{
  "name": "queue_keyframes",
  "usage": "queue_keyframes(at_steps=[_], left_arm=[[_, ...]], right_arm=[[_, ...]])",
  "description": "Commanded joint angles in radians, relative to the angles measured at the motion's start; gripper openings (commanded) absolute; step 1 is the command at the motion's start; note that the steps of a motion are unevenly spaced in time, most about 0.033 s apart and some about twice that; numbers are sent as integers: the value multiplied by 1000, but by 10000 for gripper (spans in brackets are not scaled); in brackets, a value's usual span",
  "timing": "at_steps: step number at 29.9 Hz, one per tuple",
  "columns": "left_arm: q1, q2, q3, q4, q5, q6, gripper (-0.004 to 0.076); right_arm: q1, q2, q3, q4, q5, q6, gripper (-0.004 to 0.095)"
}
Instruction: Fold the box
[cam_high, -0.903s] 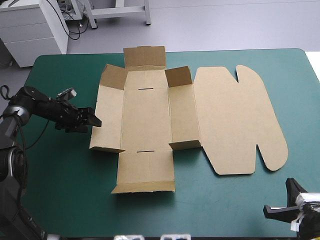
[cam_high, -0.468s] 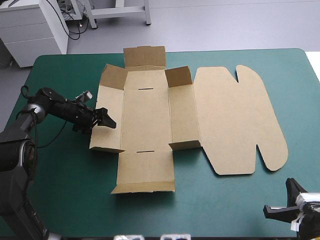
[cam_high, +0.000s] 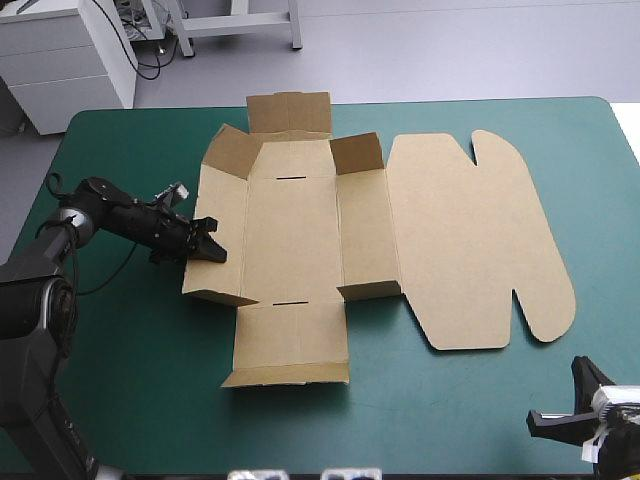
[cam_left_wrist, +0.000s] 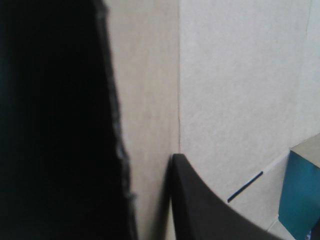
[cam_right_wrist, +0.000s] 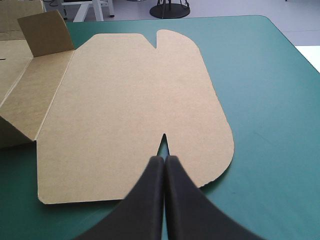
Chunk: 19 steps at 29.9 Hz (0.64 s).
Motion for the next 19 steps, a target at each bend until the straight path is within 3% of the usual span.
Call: queue_keyframes(at_steps=[1,6,13,19], left_arm=[[-2,-48,-20,1,81,15,-4],[8,-60,-52,46,103,-9,-8],[6,-103,-182,324,104,-61,-8],[-24,-130,-287,360,103,82,-8]], right_arm=[[-6,14,-28,1,-74,-2,-14],[-6,14,-28,1,-74,-2,-14],[-6,14,-28,1,-74,-2,-14],[-6,14,-28,1,-74,-2,-14]])
